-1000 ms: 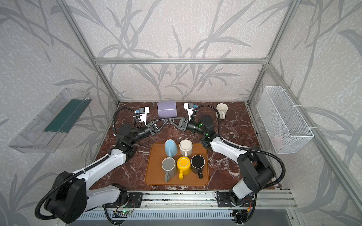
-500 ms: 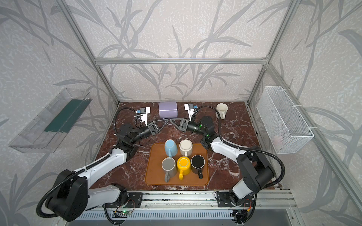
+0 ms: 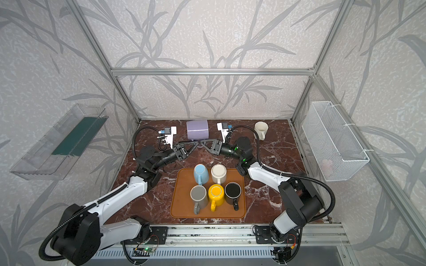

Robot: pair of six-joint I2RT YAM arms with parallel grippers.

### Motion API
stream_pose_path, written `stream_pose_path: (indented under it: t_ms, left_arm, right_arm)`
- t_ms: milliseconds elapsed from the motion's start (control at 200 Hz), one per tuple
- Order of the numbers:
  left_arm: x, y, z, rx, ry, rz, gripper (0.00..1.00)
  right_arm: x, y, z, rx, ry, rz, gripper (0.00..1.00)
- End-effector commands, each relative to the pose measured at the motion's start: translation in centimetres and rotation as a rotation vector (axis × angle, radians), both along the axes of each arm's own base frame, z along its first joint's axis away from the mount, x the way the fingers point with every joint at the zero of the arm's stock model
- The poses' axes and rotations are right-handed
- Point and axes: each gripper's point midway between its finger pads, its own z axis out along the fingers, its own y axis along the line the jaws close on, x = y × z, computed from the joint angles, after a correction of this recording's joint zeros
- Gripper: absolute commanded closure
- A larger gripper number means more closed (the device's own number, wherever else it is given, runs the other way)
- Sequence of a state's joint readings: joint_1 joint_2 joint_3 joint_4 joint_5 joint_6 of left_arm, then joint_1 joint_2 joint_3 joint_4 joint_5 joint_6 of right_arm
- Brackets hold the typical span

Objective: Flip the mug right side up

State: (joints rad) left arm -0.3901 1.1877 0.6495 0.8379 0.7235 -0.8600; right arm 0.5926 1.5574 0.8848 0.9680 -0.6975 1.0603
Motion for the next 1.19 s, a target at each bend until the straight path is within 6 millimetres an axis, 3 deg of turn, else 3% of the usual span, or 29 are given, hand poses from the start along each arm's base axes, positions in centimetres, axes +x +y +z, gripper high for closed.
stream_pose_path:
  t_ms: [0, 150, 625, 1190]
  left_arm:
    - [-0.6, 0.6, 1.5, -0.008, -0.069, 0.030, 0.47]
    - [-0.1, 1.0, 0.6, 0.042, -0.035, 0.076, 0.41]
    - [2.0, 2.5, -2.3, 0.231, 0.113, 0.225, 0.43]
    - [2.2, 3.0, -2.6, 0.323, 0.143, 0.265, 0.47]
  right_arm:
    - [-1.4, -0.4, 3.3, 0.067, -0.117, 0.022, 1.00]
    - [-1.5, -0.8, 3.5, 0.066, -0.124, 0.020, 1.00]
    - [-0.8, -1.9, 1.8, -0.106, -0.131, -0.059, 1.00]
    - [1.7, -4.8, -1.9, -0.458, -0.103, -0.275, 1.00]
